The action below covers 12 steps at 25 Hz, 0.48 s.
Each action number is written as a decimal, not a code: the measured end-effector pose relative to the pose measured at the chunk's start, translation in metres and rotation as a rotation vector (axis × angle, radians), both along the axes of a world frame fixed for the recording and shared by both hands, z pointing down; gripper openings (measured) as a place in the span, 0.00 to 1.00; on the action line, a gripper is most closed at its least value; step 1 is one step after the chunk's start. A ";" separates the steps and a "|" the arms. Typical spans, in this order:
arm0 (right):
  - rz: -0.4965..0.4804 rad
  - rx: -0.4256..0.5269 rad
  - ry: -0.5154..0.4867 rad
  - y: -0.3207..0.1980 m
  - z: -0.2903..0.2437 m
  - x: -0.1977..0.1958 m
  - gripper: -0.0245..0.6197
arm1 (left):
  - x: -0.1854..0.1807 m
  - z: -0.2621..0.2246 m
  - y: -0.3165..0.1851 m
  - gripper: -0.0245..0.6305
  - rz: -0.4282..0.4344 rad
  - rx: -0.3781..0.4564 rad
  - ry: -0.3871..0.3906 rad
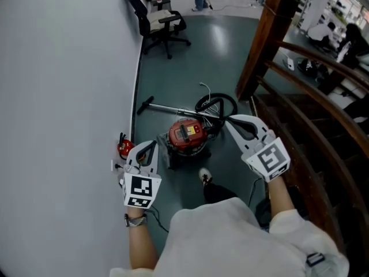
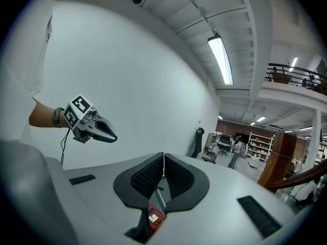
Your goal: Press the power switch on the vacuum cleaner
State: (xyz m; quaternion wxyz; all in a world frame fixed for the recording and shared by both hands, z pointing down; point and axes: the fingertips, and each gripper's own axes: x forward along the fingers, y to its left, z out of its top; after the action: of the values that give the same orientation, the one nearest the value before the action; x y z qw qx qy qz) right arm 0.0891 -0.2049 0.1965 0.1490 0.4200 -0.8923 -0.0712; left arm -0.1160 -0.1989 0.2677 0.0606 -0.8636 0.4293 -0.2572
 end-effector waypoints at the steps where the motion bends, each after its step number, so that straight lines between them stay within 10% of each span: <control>1: -0.003 -0.004 0.004 -0.003 0.001 -0.001 0.08 | 0.000 0.001 -0.003 0.03 -0.009 -0.002 0.003; 12: -0.010 -0.015 0.090 -0.040 0.034 0.000 0.09 | 0.002 0.016 -0.033 0.03 -0.062 -0.025 0.008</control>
State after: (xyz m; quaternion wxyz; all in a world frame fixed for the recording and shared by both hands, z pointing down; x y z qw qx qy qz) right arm 0.0889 -0.2448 0.2304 0.1919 0.4110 -0.8872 -0.0843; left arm -0.1138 -0.2323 0.2838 0.0401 -0.8515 0.4529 -0.2610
